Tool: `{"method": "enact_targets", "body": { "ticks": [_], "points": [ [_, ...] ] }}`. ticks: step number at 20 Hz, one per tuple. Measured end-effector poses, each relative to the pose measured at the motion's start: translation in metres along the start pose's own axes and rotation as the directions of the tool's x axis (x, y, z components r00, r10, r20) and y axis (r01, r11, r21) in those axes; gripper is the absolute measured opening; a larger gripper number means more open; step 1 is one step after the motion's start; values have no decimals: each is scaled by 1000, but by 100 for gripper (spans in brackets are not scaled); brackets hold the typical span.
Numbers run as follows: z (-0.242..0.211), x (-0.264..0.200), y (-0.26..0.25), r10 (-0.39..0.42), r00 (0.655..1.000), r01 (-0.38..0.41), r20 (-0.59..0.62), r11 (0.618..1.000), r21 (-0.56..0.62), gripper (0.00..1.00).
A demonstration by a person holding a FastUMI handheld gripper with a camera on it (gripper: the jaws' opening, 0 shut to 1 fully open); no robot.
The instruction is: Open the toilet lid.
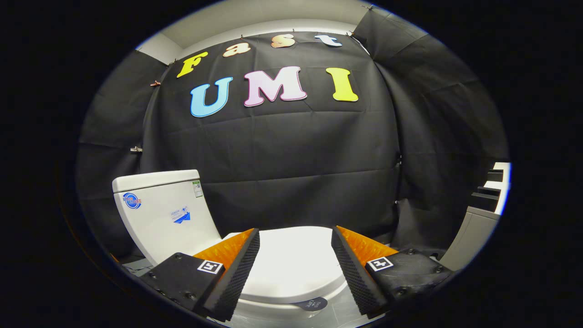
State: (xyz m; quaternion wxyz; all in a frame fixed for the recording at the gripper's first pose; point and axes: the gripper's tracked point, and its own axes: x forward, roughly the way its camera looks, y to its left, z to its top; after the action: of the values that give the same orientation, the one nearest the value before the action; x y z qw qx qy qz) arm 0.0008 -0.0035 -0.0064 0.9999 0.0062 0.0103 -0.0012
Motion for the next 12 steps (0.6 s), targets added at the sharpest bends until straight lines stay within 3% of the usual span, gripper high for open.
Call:
{"method": "enact_targets", "body": {
  "ticks": [12],
  "points": [
    [-2, 1, 1, 4, 1000, -4, -7, 1000, 4, 99]
  ]
}}
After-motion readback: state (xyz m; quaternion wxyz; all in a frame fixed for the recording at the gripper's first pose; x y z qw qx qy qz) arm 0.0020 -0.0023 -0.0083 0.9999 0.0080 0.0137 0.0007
